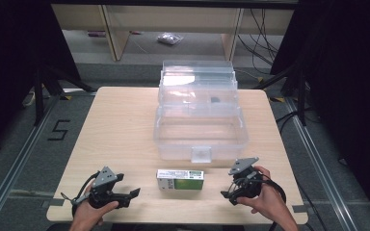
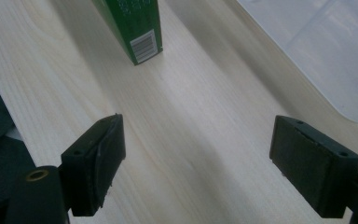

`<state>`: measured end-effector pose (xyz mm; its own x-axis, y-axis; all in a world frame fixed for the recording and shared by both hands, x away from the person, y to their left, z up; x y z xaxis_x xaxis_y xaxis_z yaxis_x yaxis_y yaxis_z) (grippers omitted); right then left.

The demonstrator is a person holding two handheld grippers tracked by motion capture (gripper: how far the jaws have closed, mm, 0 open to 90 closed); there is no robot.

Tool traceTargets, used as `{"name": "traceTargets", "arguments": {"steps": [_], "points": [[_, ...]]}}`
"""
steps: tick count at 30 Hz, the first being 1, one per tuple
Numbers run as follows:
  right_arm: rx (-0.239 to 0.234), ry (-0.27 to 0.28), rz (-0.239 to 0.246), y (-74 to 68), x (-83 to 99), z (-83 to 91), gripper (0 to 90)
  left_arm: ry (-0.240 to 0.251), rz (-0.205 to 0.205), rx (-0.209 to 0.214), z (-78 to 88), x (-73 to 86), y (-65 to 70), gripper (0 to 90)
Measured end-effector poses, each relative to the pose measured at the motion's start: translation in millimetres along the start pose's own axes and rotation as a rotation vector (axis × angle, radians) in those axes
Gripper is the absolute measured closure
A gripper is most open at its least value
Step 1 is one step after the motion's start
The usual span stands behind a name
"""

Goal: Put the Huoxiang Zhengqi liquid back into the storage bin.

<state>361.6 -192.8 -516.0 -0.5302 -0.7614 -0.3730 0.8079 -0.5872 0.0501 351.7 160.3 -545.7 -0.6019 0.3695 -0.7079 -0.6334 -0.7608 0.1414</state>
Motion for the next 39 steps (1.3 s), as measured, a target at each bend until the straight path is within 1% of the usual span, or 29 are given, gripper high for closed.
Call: {"name": "traceTargets", "arguments": {"steps": [1, 4, 5, 8, 9, 10, 12, 13, 14, 15, 18, 19, 21, 22, 24, 25, 26, 27, 29, 30, 31, 32, 33, 34, 35, 36, 37, 38, 39], "points": [[-0.008, -0.006, 0.008, -0.4, -2.9, 1.7, 19.4, 0.022, 0.025, 0.007, -1.4, -1.8, 2.2, 14.7], [-0.008, -0.021, -0.007, -1.9, -4.6, 3.0, 19.5, 0.015, 0.02, 0.009, -1.4, -1.4, 2.1, 14.7], [-0.028, -0.02, 0.032, -0.7, -7.5, 3.4, 20.1, 0.004, 0.014, 0.008, -1.2, -0.7, 1.6, 14.7], [-0.036, -0.027, 0.026, -1.7, -9.6, 4.8, 20.1, 0.004, 0.011, 0.009, -1.4, -0.7, 1.9, 14.7], [-0.047, -0.033, 0.011, -2.4, -11.5, 6.7, 20.1, 0.006, 0.011, 0.01, -1.4, -0.8, 2.0, 14.7], [-0.039, -0.025, 0.029, -1.1, -13.8, 6.7, 20.1, 0.011, 0.018, 0.011, -1.8, -1.3, 2.4, 14.7], [-0.045, -0.033, 0.023, -2.9, -15.0, 7.4, 20.1, 0.01, 0.018, 0.011, -1.8, -1.1, 2.3, 14.7], [-0.042, -0.032, 0.042, -2.6, -19.2, 7.8, 20.2, 0.01, 0.018, 0.012, -1.8, -1.1, 2.4, 14.7], [-0.042, -0.032, 0.042, -2.6, -19.2, 7.8, 20.2, 0.01, 0.017, 0.012, -1.7, -1.1, 2.6, 14.7], [-0.051, -0.029, 0.076, -4.2, -23.9, 8.2, 20.3, 0.014, 0.018, 0.014, -1.8, -1.5, 3.0, 14.7], [-0.056, -0.032, 0.083, -6.9, -28.1, 9.2, 20.3, 0.011, 0.016, 0.012, -1.6, -1.2, 2.5, 14.7], [-0.061, -0.033, 0.109, -9.8, -33.9, 9.0, 20.4, 0.011, 0.018, 0.012, -1.7, -1.1, 2.4, 14.7], [-0.064, -0.037, 0.107, -11.4, -35.2, 9.5, 20.4, 0.014, 0.02, 0.013, -1.7, -1.4, 2.7, 14.7], [-0.066, -0.036, 0.123, -14.4, -40.1, 9.6, 20.4, 0.016, 0.018, 0.014, -1.7, -1.5, 2.8, 14.7], [-0.073, -0.038, 0.13, -16.7, -42.2, 9.8, 20.4, 0.016, 0.019, 0.013, -1.6, -1.5, 2.8, 14.7], [-0.079, -0.035, 0.15, -19.9, -47.1, 9.3, 20.4, 0.015, 0.018, 0.013, -1.7, -1.4, 2.8, 14.7], [-0.079, -0.035, 0.15, -19.9, -47.1, 9.3, 20.4, 0.015, 0.018, 0.013, -1.7, -1.4, 2.8, 14.7], [-0.084, -0.036, 0.164, -23.0, -51.9, 8.5, 20.5, 0.014, 0.018, 0.014, -1.7, -1.3, 2.9, 14.7], [-0.08, -0.039, 0.171, -23.9, -54.3, 8.2, 20.6, 0.009, 0.014, 0.013, -1.7, -0.9, 2.8, 14.7], [-0.087, -0.036, 0.182, -25.5, -57.5, 7.0, 20.8, 0.008, 0.013, 0.013, -1.7, -1.0, 2.9, 14.7], [-0.091, -0.037, 0.197, -28.7, -63.4, 5.9, 21.0, 0.018, 0.017, 0.01, -1.9, -1.6, 3.3, 14.7], [-0.091, -0.037, 0.197, -28.7, -63.4, 5.9, 21.0, 0.018, 0.017, 0.01, -1.9, -1.6, 3.3, 14.7], [-0.094, -0.036, 0.217, -32.4, -70.6, 4.1, 21.3, 0.017, 0.017, 0.009, -1.8, -1.4, 3.1, 14.7], [-0.094, -0.036, 0.217, -32.4, -70.6, 4.1, 21.3, 0.009, 0.013, 0.012, -1.6, -0.9, 2.7, 14.7], [-0.097, -0.039, 0.232, -35.2, -75.7, 2.4, 21.5, 0.013, 0.015, 0.013, -1.8, -1.2, 2.9, 14.7], [-0.097, -0.039, 0.232, -35.2, -75.7, 2.4, 21.5, 0.014, 0.015, 0.014, -1.7, -1.3, 3.0, 14.7], [-0.099, -0.042, 0.251, -38.0, -81.9, 0.0, 21.7, 0.02, 0.018, 0.009, -1.8, -1.6, 3.0, 14.7], [-0.099, -0.042, 0.251, -38.0, -81.9, 0.0, 21.7, 0.02, 0.018, 0.009, -1.8, -1.6, 3.0, 14.8], [-0.095, -0.052, 0.258, -39.9, -86.1, -1.3, 21.8, 0.014, 0.014, 0.01, -1.5, -1.2, 3.0, 14.7]]}}
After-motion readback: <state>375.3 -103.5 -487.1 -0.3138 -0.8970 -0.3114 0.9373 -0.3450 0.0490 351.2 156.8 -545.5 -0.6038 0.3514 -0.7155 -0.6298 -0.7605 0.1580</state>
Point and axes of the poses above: each handheld gripper's, and its own axes: z roughly backward along the jaws, x roughly out of its underside, y roughly to its right, the point moved 8 cm from there along -z, roughly forward along the jaws, and after that the axes turned 9 degrees about -y, right-handed, at the moved point
